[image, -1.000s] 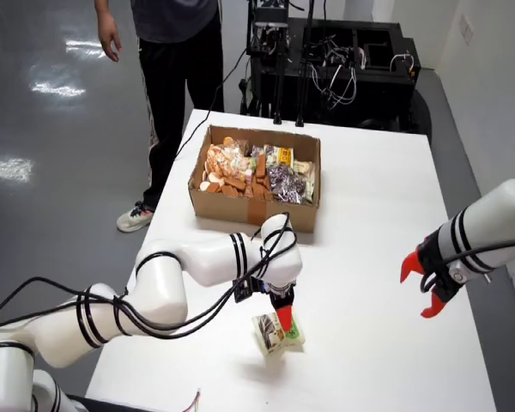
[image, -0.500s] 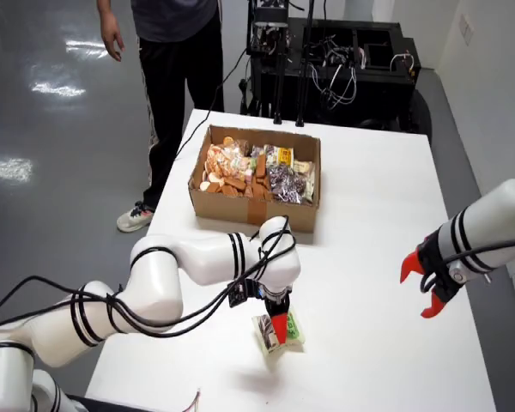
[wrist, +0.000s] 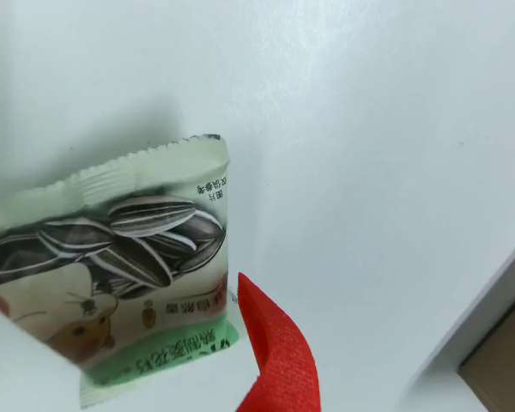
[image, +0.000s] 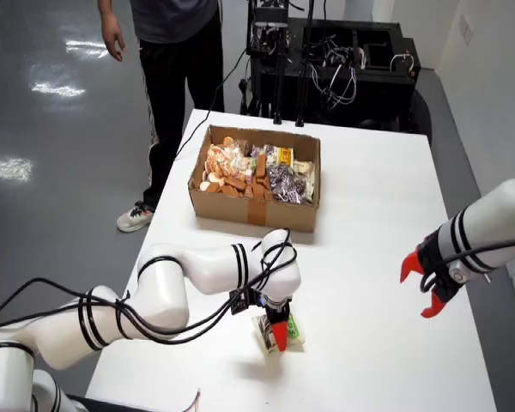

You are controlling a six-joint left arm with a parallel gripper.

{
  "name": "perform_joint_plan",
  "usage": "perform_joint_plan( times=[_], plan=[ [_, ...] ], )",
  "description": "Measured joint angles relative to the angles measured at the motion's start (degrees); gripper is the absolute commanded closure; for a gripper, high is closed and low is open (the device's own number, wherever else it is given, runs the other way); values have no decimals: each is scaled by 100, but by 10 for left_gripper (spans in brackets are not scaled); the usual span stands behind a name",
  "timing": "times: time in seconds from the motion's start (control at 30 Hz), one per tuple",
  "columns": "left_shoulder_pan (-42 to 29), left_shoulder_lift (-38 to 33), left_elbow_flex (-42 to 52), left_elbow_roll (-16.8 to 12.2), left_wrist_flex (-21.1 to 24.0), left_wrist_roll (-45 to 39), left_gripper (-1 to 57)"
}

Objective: Grasp a snack and put it in the bin.

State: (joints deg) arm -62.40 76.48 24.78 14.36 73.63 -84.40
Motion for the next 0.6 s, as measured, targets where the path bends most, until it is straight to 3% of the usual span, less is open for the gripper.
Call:
perform_joint_plan(
  times=[0.23,0.6],
  plan=[
    [30,108,45,58,-248,2,34],
    [53,133,85,148,-409,42,257]
  ],
)
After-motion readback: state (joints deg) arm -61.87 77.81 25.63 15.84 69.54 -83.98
